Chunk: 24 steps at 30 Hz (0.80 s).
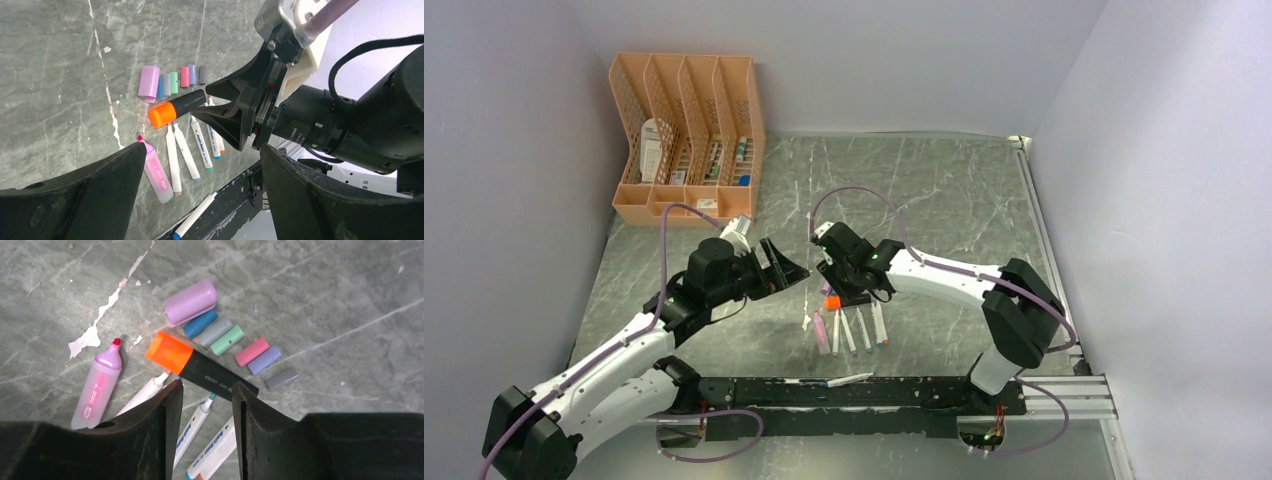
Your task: Open the pen caps
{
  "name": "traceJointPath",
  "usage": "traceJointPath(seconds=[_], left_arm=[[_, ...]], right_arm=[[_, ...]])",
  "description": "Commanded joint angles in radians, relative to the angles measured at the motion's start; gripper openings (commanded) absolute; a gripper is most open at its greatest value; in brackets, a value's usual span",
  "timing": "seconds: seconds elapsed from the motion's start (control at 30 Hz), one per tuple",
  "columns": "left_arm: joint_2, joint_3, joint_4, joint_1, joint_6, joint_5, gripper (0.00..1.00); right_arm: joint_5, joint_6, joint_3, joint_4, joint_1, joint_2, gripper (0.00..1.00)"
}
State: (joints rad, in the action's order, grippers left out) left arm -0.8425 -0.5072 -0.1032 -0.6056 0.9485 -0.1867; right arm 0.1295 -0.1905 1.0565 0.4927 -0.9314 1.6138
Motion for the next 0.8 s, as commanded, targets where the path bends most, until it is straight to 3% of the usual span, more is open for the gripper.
traceJointPath(seconds=[0.0,0.27,0.77], left_arm=[[0.015,0.008,-0.047,0.008,-0.029,0.013,0.95],[0.005,0.014,-0.026,0.012,-0.029,-0.013,0.95],[-0.009,0.016,-0.016,0.017,-0.034,-0.028,0.95]], right_arm=[[0.032,0.087,0.054,0.040,-0.005,0.051,0.41],[-0.040,0.115,0.053,0.051,-0.006,0.101,0.41],[-0.039,0.123,0.072,0.047,-0.003,0.169,0.42]])
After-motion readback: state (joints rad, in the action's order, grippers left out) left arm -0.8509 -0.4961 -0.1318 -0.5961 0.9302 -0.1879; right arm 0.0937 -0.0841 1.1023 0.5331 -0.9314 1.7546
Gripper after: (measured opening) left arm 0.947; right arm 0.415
